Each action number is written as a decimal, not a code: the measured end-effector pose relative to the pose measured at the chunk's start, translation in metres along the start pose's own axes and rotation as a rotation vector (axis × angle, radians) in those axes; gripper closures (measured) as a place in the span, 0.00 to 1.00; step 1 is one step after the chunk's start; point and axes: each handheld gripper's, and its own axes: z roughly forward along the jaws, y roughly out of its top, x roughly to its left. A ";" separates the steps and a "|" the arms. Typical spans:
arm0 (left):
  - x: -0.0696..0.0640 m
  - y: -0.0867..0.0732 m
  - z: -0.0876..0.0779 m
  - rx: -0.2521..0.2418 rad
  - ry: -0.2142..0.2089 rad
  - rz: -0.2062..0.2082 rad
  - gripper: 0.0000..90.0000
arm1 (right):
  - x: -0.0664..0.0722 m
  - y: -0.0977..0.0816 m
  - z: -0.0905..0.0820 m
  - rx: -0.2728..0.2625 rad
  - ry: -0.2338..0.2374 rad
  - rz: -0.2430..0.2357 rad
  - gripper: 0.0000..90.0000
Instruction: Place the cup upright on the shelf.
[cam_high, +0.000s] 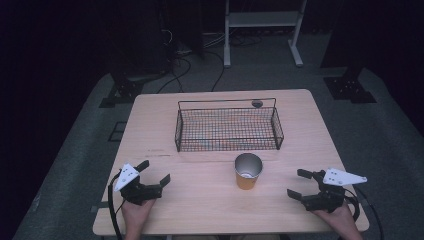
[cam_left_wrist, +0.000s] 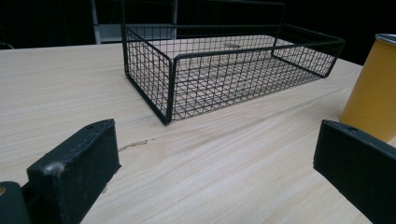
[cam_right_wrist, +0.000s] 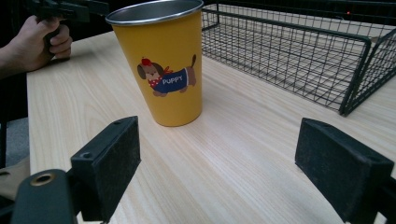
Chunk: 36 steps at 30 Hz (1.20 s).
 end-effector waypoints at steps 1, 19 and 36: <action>0.000 0.000 0.000 0.000 0.000 0.000 0.00 | 0.000 0.000 0.000 0.000 0.000 0.000 0.15; 0.000 0.000 -0.001 -0.006 -0.008 -0.002 0.00 | 0.015 0.009 0.013 0.014 0.048 -0.024 0.15; 0.000 0.000 0.000 -0.004 -0.008 0.002 0.00 | 0.019 0.015 0.025 0.029 0.083 -0.034 0.15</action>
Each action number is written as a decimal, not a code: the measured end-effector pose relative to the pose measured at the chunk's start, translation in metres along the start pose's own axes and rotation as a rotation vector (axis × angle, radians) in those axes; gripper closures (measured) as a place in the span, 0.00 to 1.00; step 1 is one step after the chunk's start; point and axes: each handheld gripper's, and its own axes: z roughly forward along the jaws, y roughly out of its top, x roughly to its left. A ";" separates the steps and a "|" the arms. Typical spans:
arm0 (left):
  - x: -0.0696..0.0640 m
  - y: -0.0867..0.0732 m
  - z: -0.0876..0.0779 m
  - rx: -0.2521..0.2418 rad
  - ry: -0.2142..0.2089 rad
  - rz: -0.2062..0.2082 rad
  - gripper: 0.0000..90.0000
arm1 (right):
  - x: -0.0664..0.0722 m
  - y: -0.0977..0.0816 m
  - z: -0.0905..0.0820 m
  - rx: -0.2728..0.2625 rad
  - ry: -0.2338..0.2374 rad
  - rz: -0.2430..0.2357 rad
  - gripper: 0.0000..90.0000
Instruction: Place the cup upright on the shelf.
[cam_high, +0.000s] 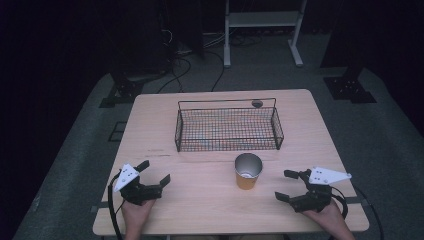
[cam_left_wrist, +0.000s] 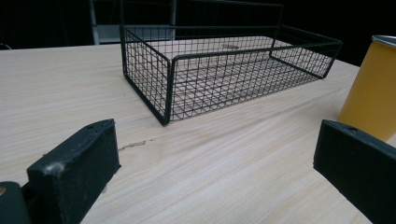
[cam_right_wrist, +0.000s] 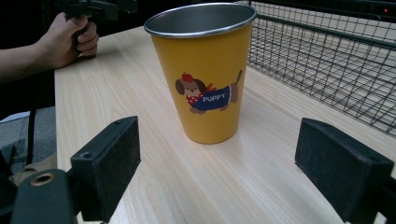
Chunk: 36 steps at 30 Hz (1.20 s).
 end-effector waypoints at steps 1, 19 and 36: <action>0.000 0.000 0.000 0.000 0.000 0.000 0.00 | 0.000 0.000 0.000 0.000 0.000 0.000 0.15; -0.001 0.000 0.000 0.001 0.000 0.008 0.00 | 0.005 0.007 0.016 0.031 0.032 -0.027 0.15; -0.001 0.000 0.001 0.003 0.001 0.009 0.00 | 0.006 0.021 0.028 0.050 0.029 -0.056 0.14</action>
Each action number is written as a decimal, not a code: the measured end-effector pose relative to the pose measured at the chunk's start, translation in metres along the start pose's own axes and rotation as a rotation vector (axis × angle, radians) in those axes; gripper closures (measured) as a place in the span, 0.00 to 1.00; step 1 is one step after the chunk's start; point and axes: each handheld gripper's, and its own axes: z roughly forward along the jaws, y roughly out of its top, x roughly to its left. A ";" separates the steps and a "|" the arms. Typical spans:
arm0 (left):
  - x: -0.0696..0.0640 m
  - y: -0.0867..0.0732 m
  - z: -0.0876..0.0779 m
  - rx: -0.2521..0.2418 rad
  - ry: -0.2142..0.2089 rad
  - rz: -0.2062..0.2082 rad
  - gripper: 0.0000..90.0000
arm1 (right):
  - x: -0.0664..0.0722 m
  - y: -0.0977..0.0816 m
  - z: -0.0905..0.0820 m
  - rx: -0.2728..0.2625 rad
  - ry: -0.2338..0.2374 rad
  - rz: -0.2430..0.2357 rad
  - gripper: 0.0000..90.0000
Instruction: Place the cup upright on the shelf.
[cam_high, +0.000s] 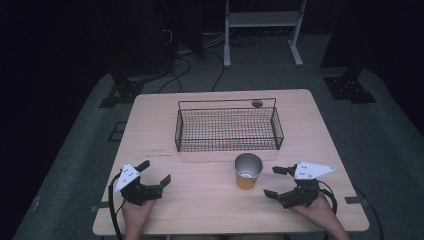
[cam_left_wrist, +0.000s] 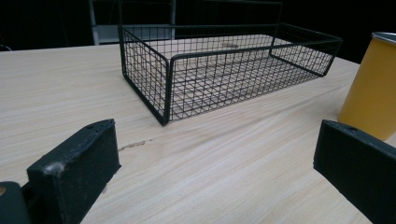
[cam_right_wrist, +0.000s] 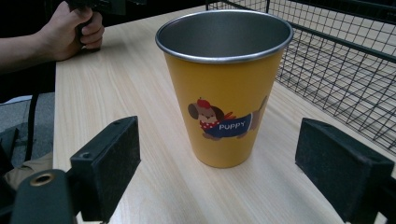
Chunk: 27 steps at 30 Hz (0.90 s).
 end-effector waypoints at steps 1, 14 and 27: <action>0.000 0.000 0.000 0.000 0.000 0.000 0.00 | 0.000 0.000 0.000 0.000 0.000 0.000 0.14; 0.000 0.000 0.000 -0.001 -0.002 -0.001 0.00 | -0.001 0.010 0.011 0.045 -0.021 -0.007 0.14; 0.000 0.000 0.000 -0.001 -0.001 -0.001 0.00 | -0.004 0.017 0.020 0.053 -0.022 0.004 0.14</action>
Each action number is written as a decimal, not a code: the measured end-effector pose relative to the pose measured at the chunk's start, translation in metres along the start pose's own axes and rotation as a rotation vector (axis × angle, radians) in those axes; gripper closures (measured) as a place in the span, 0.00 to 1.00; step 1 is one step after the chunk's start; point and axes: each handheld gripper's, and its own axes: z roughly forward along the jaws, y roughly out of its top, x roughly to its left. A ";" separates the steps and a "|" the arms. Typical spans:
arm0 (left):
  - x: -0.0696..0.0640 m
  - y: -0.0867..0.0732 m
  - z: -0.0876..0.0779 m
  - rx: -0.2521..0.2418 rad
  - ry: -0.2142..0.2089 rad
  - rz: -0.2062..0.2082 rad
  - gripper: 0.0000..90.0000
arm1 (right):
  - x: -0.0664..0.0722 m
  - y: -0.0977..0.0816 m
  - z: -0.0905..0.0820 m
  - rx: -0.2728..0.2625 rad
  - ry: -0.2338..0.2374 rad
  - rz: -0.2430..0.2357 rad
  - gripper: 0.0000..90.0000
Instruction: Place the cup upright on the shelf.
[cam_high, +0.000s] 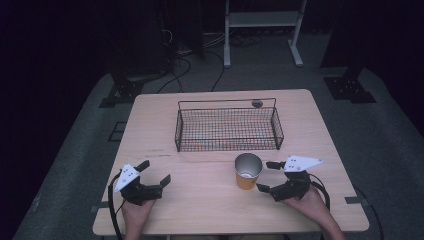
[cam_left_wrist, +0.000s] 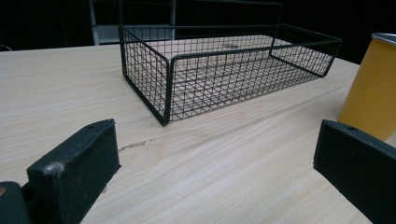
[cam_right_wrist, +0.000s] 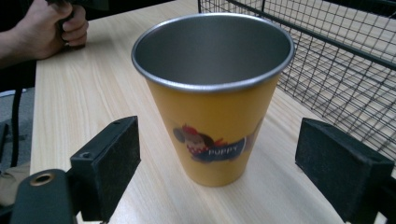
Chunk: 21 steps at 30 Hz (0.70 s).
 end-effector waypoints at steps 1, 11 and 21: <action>0.000 0.000 0.000 0.001 0.000 0.001 0.00 | -0.001 0.003 0.002 -0.001 0.000 -0.004 0.14; 0.000 0.000 0.000 0.001 0.000 0.004 0.00 | -0.006 0.008 0.012 0.001 0.020 0.018 0.14; -0.001 0.000 0.000 0.002 0.001 0.005 0.00 | -0.002 0.012 0.021 -0.003 0.022 -0.004 0.14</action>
